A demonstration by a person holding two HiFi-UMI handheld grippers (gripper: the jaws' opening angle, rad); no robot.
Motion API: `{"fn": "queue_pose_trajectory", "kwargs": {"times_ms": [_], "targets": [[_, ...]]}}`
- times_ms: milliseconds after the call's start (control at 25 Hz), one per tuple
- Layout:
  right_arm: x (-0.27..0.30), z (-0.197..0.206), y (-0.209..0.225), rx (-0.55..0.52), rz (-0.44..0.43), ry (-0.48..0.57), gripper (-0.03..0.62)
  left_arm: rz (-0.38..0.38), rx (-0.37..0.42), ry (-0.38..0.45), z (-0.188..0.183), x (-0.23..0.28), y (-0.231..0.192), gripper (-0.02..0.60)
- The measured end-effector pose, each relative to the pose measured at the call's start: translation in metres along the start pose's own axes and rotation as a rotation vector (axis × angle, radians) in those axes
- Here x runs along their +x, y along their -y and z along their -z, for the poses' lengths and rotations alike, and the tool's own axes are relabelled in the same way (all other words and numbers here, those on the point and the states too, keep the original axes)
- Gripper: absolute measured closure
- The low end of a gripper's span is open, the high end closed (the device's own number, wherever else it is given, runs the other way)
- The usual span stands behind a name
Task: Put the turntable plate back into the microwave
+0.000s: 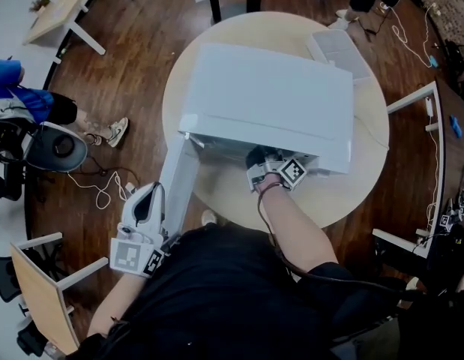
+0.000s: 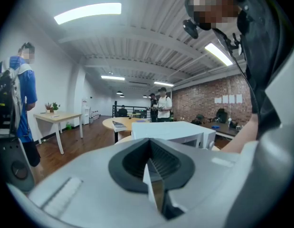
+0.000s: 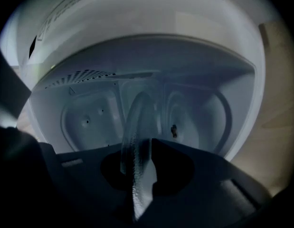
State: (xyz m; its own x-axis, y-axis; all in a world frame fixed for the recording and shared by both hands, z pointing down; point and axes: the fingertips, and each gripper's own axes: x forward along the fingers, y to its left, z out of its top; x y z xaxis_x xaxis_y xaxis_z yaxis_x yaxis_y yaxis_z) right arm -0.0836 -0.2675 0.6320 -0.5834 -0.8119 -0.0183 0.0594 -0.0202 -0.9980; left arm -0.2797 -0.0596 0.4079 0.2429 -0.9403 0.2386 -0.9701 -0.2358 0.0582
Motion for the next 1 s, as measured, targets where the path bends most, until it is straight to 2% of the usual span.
{"fn": "queue_pose_trajectory", "kwargs": {"times_ms": [400, 1000], "targets": [[0.005, -0.007, 0.006, -0.023, 0.019, 0.012, 0.557, -0.046, 0.009, 0.0, 0.009, -0.007, -0.003, 0.575], [0.012, -0.018, 0.018, -0.036, 0.078, 0.119, 0.554, -0.046, 0.002, -0.008, 0.013, -0.009, -0.007, 0.575]]}}
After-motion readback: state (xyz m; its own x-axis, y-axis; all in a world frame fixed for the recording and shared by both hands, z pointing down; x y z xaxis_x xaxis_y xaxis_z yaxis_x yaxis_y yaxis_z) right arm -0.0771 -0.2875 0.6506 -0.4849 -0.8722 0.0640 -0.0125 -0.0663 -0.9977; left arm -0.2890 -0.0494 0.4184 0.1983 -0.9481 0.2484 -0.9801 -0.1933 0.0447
